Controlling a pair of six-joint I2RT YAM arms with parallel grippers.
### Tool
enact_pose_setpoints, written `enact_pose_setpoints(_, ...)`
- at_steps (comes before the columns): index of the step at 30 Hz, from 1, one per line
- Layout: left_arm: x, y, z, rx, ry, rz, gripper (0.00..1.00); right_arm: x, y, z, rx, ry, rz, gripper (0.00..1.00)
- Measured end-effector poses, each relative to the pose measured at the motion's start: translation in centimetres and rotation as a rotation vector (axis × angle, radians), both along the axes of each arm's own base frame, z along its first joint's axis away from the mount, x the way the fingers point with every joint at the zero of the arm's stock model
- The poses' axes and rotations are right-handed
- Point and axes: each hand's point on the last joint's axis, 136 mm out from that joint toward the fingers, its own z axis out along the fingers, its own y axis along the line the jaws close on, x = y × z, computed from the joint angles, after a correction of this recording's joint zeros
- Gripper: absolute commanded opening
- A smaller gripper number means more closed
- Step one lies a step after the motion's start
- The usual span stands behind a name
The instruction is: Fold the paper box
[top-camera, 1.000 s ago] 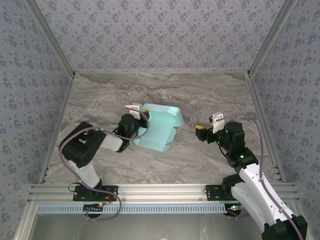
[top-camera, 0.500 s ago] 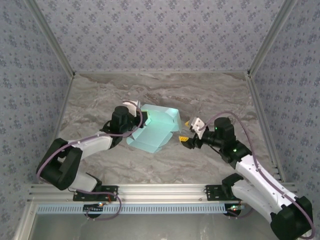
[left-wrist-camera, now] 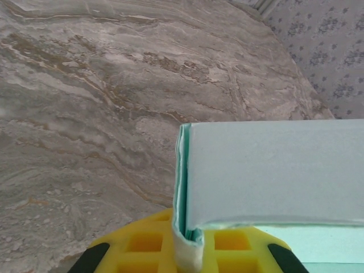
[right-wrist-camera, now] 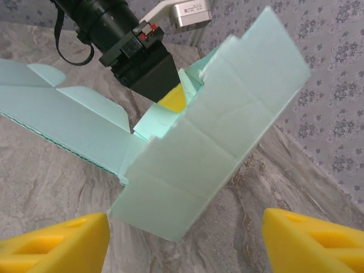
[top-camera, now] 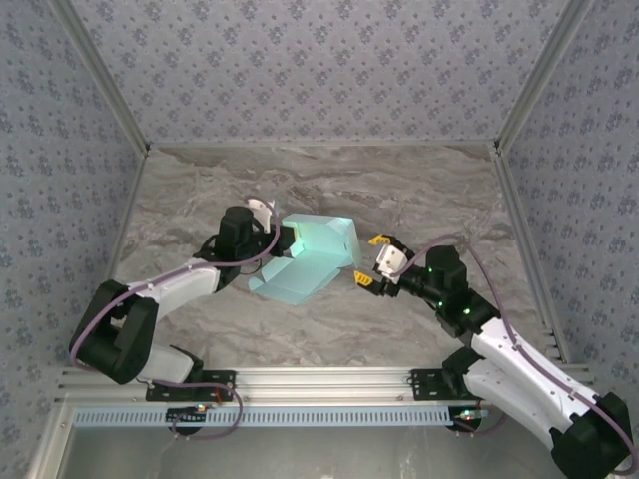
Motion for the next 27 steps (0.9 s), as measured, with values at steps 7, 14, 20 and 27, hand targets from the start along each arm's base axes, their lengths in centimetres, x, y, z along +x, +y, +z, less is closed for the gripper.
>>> enact_pose_setpoints(7,0.0,-0.9,-0.3,-0.02,0.029,-0.043,0.0,1.7,0.0,-0.9,0.015,-0.032,-0.067,0.65)
enact_pose_setpoints(14,0.1,-1.5,-1.8,-0.042,0.085,-0.048,0.0,1.9,0.5,-0.1,0.069,-0.05,-0.062,0.62)
enact_pose_setpoints(20,0.5,-1.8,-1.6,-0.066,0.088,-0.044,0.0,2.5,0.6,0.0,0.11,-0.019,-0.088,0.51)
enact_pose_setpoints(27,0.9,-1.8,-2.4,-0.068,0.117,-0.025,0.0,3.1,1.5,-1.3,0.126,0.044,-0.116,0.5)
